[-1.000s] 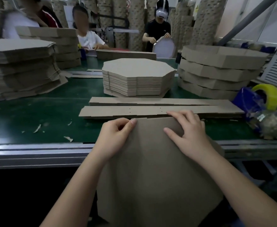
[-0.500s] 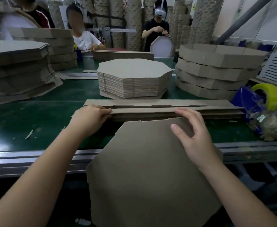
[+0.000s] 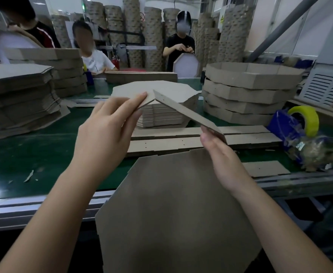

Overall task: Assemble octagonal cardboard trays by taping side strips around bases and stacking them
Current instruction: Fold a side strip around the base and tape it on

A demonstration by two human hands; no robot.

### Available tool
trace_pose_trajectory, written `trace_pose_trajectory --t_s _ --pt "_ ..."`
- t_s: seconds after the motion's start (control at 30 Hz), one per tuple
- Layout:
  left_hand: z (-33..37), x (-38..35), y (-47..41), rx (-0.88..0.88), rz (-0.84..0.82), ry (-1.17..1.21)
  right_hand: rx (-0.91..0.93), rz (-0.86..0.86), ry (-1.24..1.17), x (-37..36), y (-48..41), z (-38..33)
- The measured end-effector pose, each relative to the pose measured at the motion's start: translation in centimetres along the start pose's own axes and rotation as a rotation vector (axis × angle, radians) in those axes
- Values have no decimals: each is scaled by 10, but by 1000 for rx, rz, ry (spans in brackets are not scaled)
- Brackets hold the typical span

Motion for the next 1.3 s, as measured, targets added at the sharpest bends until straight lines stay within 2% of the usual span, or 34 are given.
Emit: trace_pose_trajectory --t_s 0.17,0.33,0.43,0.5,0.6,0.7,0.77,0.87,1.0,1.07,1.1,1.13,1.17,1.2,1.27,1.3 --pt "14 -7 5 -105 -75 134 158 260 25 47 15 -39" --pt "33 -19 4 -185 -127 121 448 515 209 98 48 -102" --pt "47 -22 2 -209 -102 94 469 638 335 128 67 -122" --pt "55 -24 2 -195 -84 92 462 688 259 146 77 -125" --pt "64 -36 4 -171 -101 83 332 698 101 162 83 -99" --pt "63 -56 8 -114 -143 46 119 709 8 164 83 -50" --pt "59 -71 13 -51 -189 53 -12 720 -151 164 81 -13" --pt "52 -90 22 36 -254 72 -198 657 -328 151 77 29" --pt "50 -99 28 79 -276 2 -423 559 -303 137 83 62" --pt "55 -95 27 71 -256 -18 -546 488 -140 134 89 65" --pt "59 -92 27 58 -250 -16 -584 466 34 136 92 63" --pt "64 -90 27 39 -250 -10 -564 473 261 142 94 55" --pt "69 -88 28 20 -257 -10 -465 521 486 149 93 39" --pt "75 -86 28 -1 -261 -13 -283 574 620 148 90 18" --pt "85 -81 28 -48 -253 -23 134 537 595 126 82 -24" --pt "90 -77 28 -69 -241 -28 254 419 598 109 75 -36"
Point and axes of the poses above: each hand's wrist, its own y-axis away from the middle knuckle, its own x-axis out of the back of the hand, z = x × y, the point moved 9 cm from there along -y, towards the middle knuckle, and after that the axes turned 8 degrees about -y, right-handed, at the moved point
